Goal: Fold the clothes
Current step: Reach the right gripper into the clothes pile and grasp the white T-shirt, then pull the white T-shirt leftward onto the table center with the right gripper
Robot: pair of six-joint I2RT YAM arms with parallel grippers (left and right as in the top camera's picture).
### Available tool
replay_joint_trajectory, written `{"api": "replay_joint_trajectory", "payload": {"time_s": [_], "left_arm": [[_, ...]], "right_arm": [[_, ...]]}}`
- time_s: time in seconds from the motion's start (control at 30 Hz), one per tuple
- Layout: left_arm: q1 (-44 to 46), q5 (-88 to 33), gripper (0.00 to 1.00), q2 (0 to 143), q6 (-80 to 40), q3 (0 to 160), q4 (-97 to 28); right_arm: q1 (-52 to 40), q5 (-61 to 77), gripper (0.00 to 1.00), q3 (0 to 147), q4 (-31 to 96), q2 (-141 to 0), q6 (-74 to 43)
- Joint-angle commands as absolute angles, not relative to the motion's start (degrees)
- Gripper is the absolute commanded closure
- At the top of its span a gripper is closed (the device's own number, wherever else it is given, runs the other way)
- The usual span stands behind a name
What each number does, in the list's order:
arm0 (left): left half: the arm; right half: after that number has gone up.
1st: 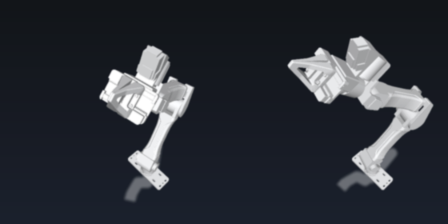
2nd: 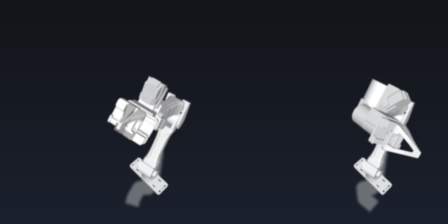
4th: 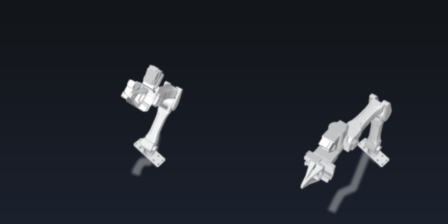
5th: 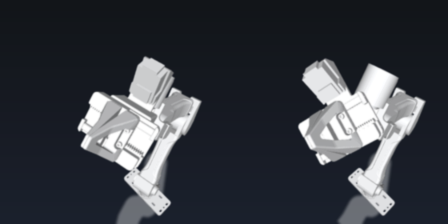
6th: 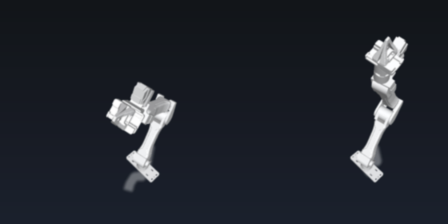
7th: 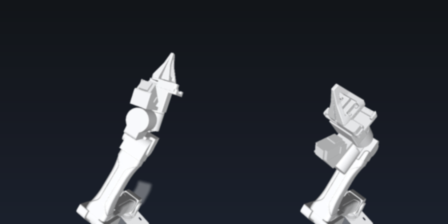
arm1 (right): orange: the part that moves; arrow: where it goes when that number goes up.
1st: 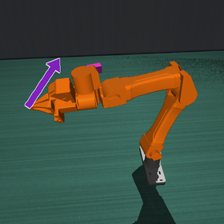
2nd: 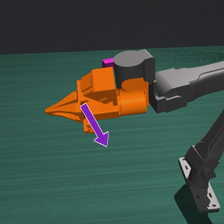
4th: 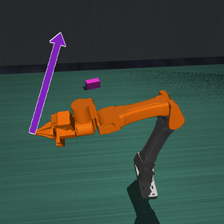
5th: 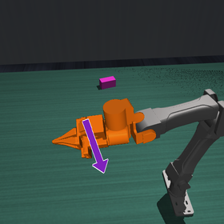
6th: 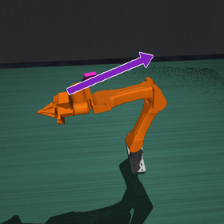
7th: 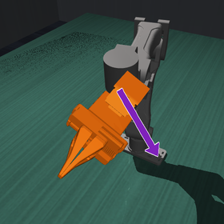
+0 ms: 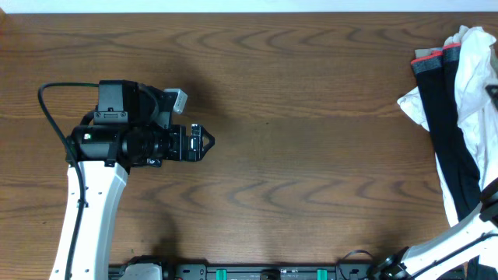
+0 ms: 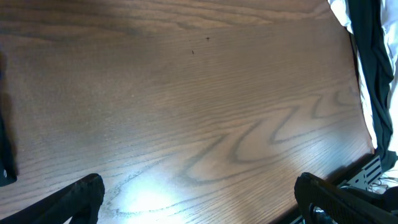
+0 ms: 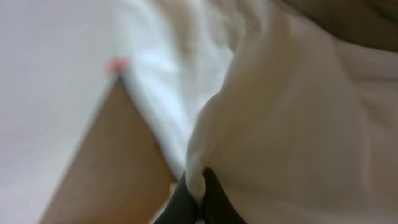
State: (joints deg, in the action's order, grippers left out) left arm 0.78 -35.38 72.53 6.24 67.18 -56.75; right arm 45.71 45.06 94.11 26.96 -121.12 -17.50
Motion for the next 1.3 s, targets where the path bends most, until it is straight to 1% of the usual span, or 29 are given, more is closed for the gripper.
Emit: {"api": "replay_joint_trajectory", "payload": {"time_s": [0.0,0.1,0.27,0.33,0.47,0.57,0.73,0.83,0.93,1.0,1.07,1.1,1.17,1.27], "left_arm": [[0.95,-34.87,0.01,72.10,7.07,68.62,-56.97],[0.95,-34.87,0.00,71.77,7.07,69.47,-56.97],[0.95,-34.61,0.00,69.89,7.09,71.50,-57.28],[0.95,-32.27,0.00,68.55,7.09,72.60,-58.06],[0.95,-26.24,0.02,65.52,7.05,75.13,-60.05],[0.95,-26.11,0.02,63.05,7.03,76.01,-60.62],[0.95,-25.54,0.02,60.69,7.07,76.01,-63.00],[0.95,-23.24,0.02,60.20,7.05,76.01,-64.12],[0.95,-21.10,0.02,60.10,7.03,76.01,-64.29],[0.95,-20.88,0.02,60.12,7.03,76.01,-64.36],[0.95,-20.82,0.02,60.12,7.07,76.01,-64.73],[0.95,-20.21,0.02,60.12,7.05,76.01,-65.08],[0.95,-19.25,0.02,60.27,7.07,75.99,-65.71],[0.95,-19.42,0.02,61.21,7.05,75.99,-66.43]], "right_arm": [[42.19,55.57,0.99,95.88,26.59,-110.96,-18.87],[38.87,55.27,0.99,95.88,26.85,-105.21,-18.72],[32.82,50.74,0.99,95.88,28.77,-98.08,-18.61],[29.67,50.78,0.99,95.88,29.76,-96.49,-18.59],[23.00,50.78,0.99,95.88,32.32,-95.44,-17.02],[17.30,50.39,0.99,95.88,34.46,-95.53,-15.16],[7.09,46.33,0.98,95.88,37.52,-95.55,-12.51],[-0.23,41.01,0.97,95.88,40.51,-95.55,-11.49],[-7.31,34.00,0.92,95.88,43.75,-95.64,-10.57],[-11.77,29.82,0.84,95.88,46.13,-95.64,-10.22],[-15.44,28.64,0.73,95.88,47.64,-95.61,-6.85],[-16.88,28.08,0.70,95.88,48.12,-95.59,-5.21],[-18.46,24.38,0.70,95.88,48.73,-95.57,-5.10],[-18.35,19.57,0.67,95.88,50.22,-95.57,-7.07]]}}
